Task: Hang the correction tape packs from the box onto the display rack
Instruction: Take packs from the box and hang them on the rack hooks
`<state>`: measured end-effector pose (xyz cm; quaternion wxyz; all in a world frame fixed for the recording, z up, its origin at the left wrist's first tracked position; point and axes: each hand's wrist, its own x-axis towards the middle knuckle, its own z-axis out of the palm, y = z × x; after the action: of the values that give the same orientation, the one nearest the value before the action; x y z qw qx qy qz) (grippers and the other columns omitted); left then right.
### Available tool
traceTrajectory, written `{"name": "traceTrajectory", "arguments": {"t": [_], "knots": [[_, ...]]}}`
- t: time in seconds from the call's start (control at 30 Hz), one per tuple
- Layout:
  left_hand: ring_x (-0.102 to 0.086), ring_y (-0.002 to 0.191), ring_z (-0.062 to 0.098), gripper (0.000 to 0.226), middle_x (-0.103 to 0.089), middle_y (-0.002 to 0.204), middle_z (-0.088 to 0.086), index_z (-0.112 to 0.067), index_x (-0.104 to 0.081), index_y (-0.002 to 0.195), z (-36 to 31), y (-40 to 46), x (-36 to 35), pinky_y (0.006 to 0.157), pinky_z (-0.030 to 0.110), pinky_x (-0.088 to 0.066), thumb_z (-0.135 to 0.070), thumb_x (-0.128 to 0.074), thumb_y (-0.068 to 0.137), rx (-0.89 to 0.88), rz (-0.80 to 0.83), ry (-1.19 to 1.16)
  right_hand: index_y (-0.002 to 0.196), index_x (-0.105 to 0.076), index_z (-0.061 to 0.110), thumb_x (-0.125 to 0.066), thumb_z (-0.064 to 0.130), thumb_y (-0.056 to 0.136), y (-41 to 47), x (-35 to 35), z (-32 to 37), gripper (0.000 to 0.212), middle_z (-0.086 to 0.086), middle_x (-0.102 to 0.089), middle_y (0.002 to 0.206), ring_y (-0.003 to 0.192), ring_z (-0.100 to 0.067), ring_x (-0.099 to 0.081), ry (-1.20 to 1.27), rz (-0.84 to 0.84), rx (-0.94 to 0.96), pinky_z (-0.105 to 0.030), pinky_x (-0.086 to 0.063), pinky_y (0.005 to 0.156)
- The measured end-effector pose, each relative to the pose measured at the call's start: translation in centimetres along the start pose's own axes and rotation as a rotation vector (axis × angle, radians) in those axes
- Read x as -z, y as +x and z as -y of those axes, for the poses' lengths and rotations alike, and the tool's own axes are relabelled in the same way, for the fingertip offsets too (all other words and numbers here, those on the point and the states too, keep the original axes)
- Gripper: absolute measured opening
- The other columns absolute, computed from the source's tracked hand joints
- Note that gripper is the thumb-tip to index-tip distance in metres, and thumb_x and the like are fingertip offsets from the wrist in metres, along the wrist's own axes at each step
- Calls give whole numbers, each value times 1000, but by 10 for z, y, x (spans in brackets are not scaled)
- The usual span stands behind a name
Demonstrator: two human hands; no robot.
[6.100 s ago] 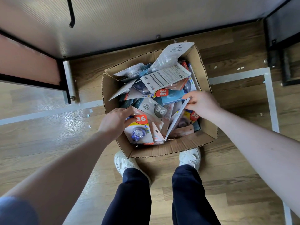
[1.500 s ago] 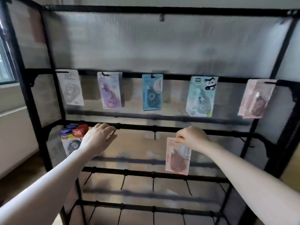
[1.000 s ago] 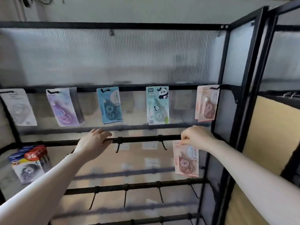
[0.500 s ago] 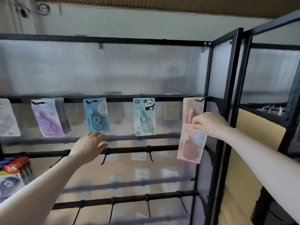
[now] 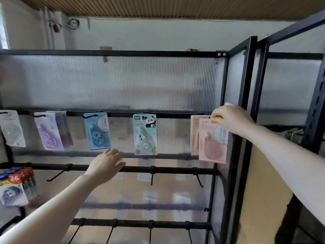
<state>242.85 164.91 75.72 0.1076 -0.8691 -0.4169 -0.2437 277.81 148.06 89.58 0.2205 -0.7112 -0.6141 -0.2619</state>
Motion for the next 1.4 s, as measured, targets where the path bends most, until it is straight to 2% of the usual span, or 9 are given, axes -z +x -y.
{"name": "traceTrajectory", "arguments": {"t": [0.1, 0.23, 0.4, 0.53, 0.77, 0.93, 1.13, 1.23, 1.4], "knots": [[-46, 118, 14, 33, -53, 128, -8, -29, -54, 125, -7, -4, -5, 89, 30, -45, -36, -50, 93, 12, -10, -3, 89, -70, 17, -58, 24, 91, 8, -2, -1, 14, 3, -59, 81, 86, -11, -47, 26, -45, 22, -28, -31, 66], [-44, 123, 13, 32, -50, 133, -10, -27, -57, 123, -10, -6, -7, 92, 29, -41, -37, -50, 94, 31, 0, 22, 87, -71, 16, -57, 22, 91, 20, -13, -10, 15, 2, -68, 87, 93, -15, -53, 71, -47, 60, -33, -41, 73], [-43, 123, 13, 33, -50, 133, -10, -28, -56, 124, -14, -4, -9, 91, 29, -42, -39, -47, 94, 59, 17, 56, 87, -71, 14, -53, 17, 93, 31, -23, -16, 20, 2, -67, 91, 94, -17, -55, 135, -13, 85, -35, -44, 80], [-44, 122, 14, 32, -52, 129, -7, -27, -57, 123, -21, -1, -10, 89, 30, -44, -38, -48, 94, 55, 28, 68, 92, -70, 13, -48, 16, 94, 35, -29, -22, 23, 1, -67, 97, 95, -18, -56, 170, -1, 72, -31, -40, 77], [-44, 121, 14, 33, -52, 130, -8, -27, -56, 124, -29, 6, -14, 91, 29, -42, -39, -47, 94, 36, 40, 80, 99, -68, 11, -45, 16, 96, 36, -37, -28, 24, -2, -65, 101, 101, -20, -53, 123, 20, 103, -31, -37, 79], [-44, 121, 13, 33, -52, 129, -9, -27, -56, 124, -30, 7, -15, 91, 27, -41, -39, -48, 94, 16, 38, 83, 110, -66, 13, -47, 13, 96, 37, -45, -27, 23, -4, -60, 103, 103, -21, -46, 58, 4, 112, -37, -42, 84], [-45, 120, 14, 32, -53, 126, -8, -26, -58, 122, -28, 4, -14, 87, 30, -43, -38, -49, 94, 19, 33, 63, 137, -46, 18, -43, 1, 90, 35, -56, -29, 49, -3, -49, 134, 122, -24, -44, 27, 131, 87, -37, -35, 98], [-46, 119, 14, 32, -54, 124, -7, -27, -57, 122, -24, 1, -14, 87, 30, -44, -39, -47, 94, 24, 45, 79, 139, -41, 20, -46, 7, 87, 35, -57, -26, 54, -4, -46, 137, 121, -27, -46, 50, 199, 36, -37, -40, 94], [-48, 114, 13, 31, -55, 120, -7, -27, -58, 121, -20, -2, -16, 85, 27, -42, -38, -47, 95, 7, 31, 65, 135, -44, 19, -52, 20, 90, 37, -57, -22, 46, -4, -49, 130, 115, -24, -49, 73, 195, 12, -34, -40, 86]]}}
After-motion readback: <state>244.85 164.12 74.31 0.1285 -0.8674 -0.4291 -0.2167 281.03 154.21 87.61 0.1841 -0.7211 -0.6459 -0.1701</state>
